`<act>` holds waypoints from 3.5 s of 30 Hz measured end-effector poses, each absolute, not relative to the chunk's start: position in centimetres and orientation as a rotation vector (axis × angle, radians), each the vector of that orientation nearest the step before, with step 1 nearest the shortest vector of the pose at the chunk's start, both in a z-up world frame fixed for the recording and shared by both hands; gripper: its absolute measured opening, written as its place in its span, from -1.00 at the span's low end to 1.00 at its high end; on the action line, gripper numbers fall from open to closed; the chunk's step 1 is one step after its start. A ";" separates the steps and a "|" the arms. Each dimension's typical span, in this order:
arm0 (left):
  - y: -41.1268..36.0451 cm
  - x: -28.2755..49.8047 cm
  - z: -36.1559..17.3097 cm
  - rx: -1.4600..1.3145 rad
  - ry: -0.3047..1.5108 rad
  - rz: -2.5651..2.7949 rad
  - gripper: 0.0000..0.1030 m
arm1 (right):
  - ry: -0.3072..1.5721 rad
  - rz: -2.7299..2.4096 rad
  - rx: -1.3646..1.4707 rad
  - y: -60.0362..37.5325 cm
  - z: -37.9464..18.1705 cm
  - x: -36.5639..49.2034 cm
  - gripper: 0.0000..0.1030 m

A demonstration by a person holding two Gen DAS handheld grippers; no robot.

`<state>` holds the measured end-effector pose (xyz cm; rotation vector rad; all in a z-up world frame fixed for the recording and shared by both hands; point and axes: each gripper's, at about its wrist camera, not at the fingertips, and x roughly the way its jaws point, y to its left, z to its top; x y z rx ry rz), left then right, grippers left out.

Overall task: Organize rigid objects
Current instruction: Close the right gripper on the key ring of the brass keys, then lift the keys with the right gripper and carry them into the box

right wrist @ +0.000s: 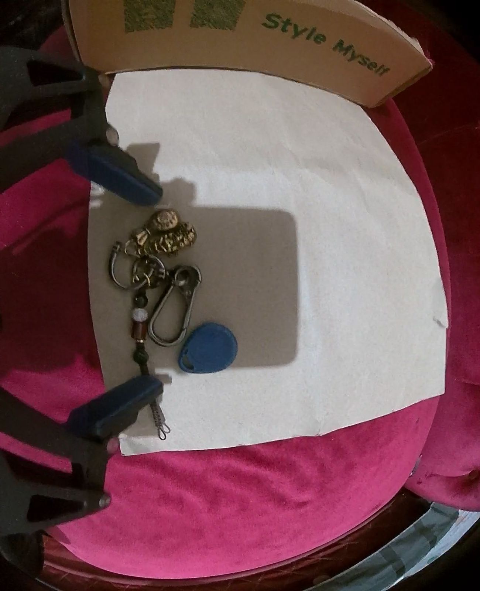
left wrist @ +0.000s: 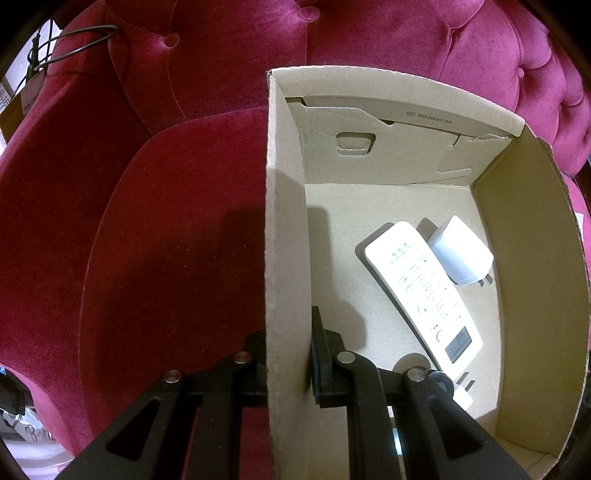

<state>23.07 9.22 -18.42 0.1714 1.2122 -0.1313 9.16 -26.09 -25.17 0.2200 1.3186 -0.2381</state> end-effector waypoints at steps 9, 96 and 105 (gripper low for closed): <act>9.1 23.0 -18.4 0.171 1.212 -0.132 -0.72 | 1.325 -0.229 0.189 -25.3 -24.1 9.7 -0.89; 8.9 23.0 -18.4 0.168 1.215 -0.133 -0.72 | 0.889 -0.017 -0.009 -12.7 2.5 16.5 -0.91; 8.9 23.0 -18.4 0.168 1.215 -0.134 -0.72 | 0.877 0.048 -0.025 -9.5 3.2 17.7 -0.91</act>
